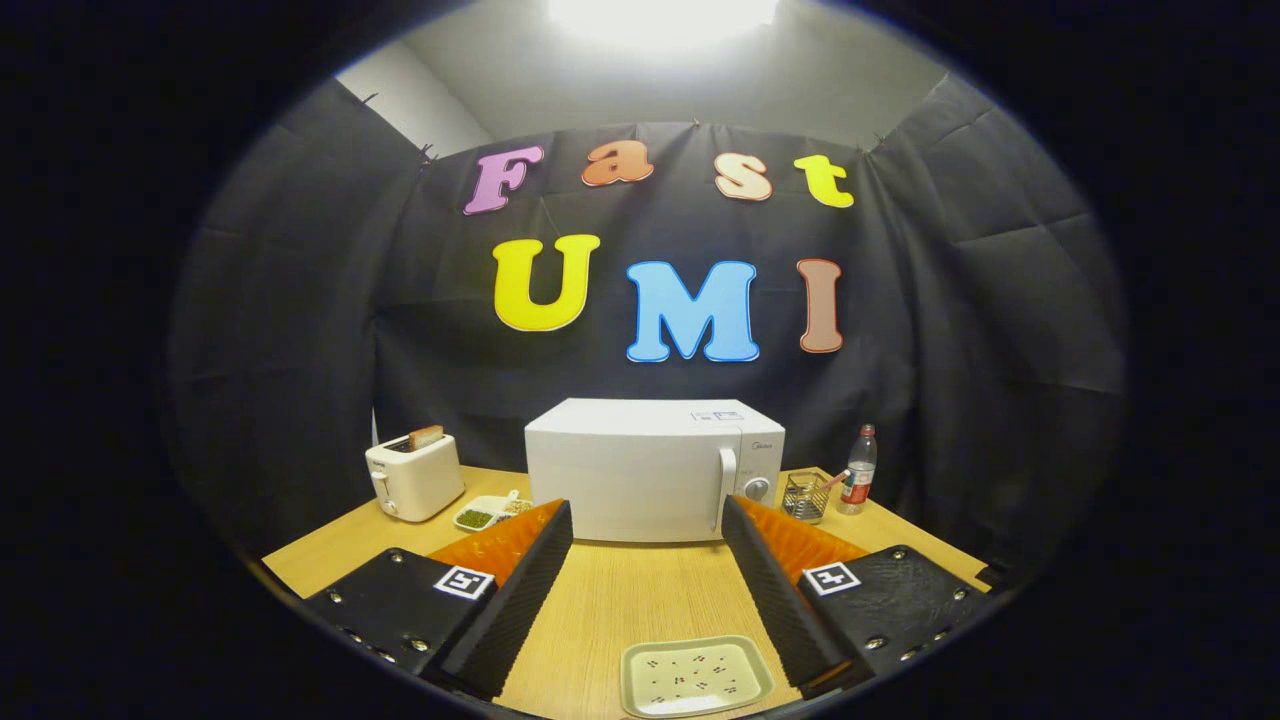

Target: Open the microwave, put the food inside, and close the microwave door.

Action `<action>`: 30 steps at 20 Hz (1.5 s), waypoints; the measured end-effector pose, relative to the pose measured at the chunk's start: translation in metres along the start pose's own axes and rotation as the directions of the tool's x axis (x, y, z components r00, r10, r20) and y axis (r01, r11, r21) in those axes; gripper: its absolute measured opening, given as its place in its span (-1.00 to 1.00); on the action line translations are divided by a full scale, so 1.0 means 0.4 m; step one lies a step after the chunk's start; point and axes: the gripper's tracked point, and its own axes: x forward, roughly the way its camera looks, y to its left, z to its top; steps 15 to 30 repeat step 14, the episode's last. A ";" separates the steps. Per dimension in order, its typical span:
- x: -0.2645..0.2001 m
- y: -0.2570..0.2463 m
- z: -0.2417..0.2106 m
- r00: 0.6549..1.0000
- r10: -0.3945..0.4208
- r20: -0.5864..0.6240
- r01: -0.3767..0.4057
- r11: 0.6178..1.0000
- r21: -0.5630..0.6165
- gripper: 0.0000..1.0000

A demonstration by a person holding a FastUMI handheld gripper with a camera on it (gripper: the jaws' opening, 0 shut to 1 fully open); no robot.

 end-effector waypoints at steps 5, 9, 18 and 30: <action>-0.043 0.016 0.028 0.999 0.030 0.032 -0.030 1.000 0.002 0.93; -0.068 0.028 0.032 0.998 0.044 0.037 -0.043 0.999 -0.028 0.93; -0.082 0.043 0.055 0.997 0.048 0.054 -0.047 0.999 -0.027 0.93; -0.082 0.043 0.055 0.997 0.048 0.054 -0.047 0.999 -0.027 0.93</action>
